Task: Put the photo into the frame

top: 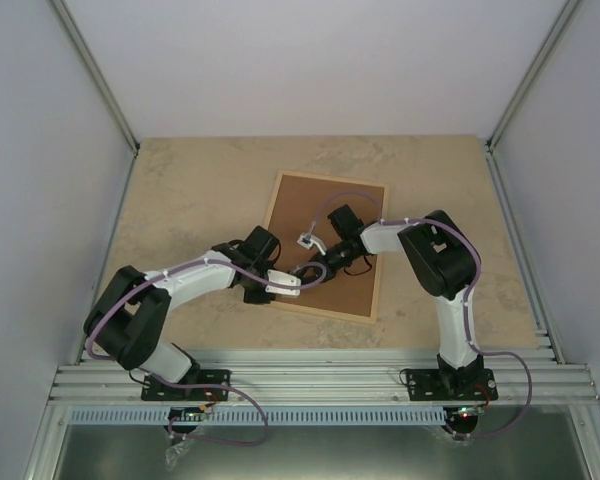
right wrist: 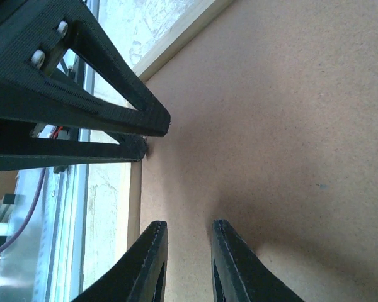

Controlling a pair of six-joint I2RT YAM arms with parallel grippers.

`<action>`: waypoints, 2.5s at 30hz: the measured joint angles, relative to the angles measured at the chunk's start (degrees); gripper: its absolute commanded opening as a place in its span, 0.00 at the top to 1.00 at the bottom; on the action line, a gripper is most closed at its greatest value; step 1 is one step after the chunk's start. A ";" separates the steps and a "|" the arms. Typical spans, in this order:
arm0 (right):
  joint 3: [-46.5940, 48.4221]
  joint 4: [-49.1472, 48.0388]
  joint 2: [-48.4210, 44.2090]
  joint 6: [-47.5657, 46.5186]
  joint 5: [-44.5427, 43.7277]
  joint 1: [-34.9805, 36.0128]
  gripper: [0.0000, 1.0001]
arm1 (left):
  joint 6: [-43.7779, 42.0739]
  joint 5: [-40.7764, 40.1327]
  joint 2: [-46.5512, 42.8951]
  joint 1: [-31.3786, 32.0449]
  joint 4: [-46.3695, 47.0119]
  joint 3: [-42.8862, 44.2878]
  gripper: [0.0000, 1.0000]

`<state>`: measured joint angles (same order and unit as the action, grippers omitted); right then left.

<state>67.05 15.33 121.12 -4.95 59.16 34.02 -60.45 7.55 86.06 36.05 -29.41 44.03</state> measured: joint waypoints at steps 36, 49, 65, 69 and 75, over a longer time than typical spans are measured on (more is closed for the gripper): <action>-1.22 -0.37 -0.63 -1.05 0.24 -0.26 0.77 | 3.56 7.80 5.07 -2.71 -8.85 6.88 0.67; -1.27 -0.13 -0.63 -1.05 0.44 -0.46 0.77 | 1.97 6.19 5.31 -1.92 -6.97 5.49 0.67; -1.51 0.09 -0.63 -1.29 0.68 -0.74 0.77 | 2.71 0.68 4.17 1.40 -5.53 4.57 0.67; -2.60 0.70 -1.36 -2.32 0.85 -1.55 0.77 | 6.08 3.02 4.57 0.48 -6.23 5.51 0.66; -5.60 3.04 -3.26 -5.01 1.38 -3.78 0.77 | 16.33 10.91 3.26 -6.54 -6.64 9.16 0.66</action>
<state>61.45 18.37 117.86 -9.96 60.53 30.24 -44.12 18.46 89.32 29.52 -36.05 53.19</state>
